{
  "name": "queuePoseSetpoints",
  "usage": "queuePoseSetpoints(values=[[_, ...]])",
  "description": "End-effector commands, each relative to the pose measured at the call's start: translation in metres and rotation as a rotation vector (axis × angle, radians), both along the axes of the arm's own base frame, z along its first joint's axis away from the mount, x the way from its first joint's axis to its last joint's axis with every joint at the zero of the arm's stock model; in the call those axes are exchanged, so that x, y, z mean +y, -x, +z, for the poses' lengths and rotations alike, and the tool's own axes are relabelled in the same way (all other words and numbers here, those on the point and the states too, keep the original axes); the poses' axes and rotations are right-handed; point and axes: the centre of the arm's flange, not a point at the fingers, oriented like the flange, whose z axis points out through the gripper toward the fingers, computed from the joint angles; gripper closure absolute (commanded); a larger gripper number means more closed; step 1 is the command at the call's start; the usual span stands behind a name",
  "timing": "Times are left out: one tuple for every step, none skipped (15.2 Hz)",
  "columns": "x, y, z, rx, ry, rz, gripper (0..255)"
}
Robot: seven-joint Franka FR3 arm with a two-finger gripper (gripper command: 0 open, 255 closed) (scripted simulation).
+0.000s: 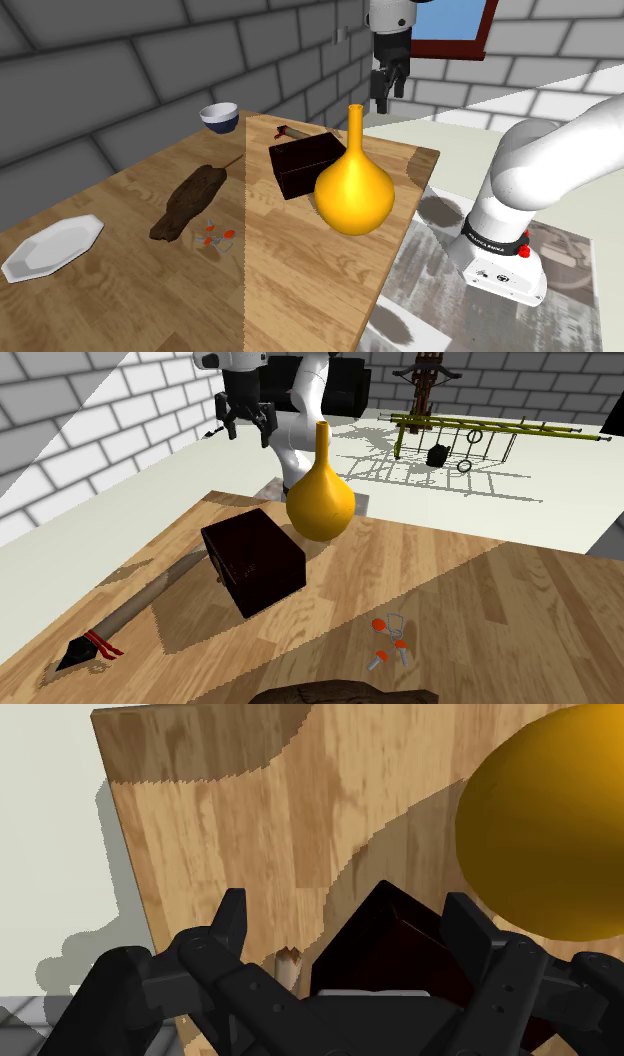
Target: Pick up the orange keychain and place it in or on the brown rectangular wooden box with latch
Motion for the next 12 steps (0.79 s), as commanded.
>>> queuePoseSetpoints(values=[[0.0,0.0,0.0,0.0,0.0,0.0,0],[0.009,-0.008,-0.005,0.001,-0.001,0.011,0],[0.018,-0.016,-0.009,0.001,-0.002,0.022,0],[0.028,-0.024,-0.014,0.002,-0.004,0.033,0],[0.037,-0.032,-0.019,0.002,-0.005,0.044,0],[0.046,-0.04,-0.023,0.003,-0.006,0.055,0],[0.056,-0.048,-0.028,0.003,-0.007,0.066,0],[0.066,-0.055,-0.032,0.004,-0.008,0.077,0],[0.075,-0.063,-0.037,0.004,-0.009,0.088,0],[0.085,-0.07,-0.042,0.005,-0.011,0.099,0],[0.095,-0.077,-0.046,0.005,-0.012,0.11,0],[0.105,-0.084,-0.051,0.006,-0.013,0.121,0]])
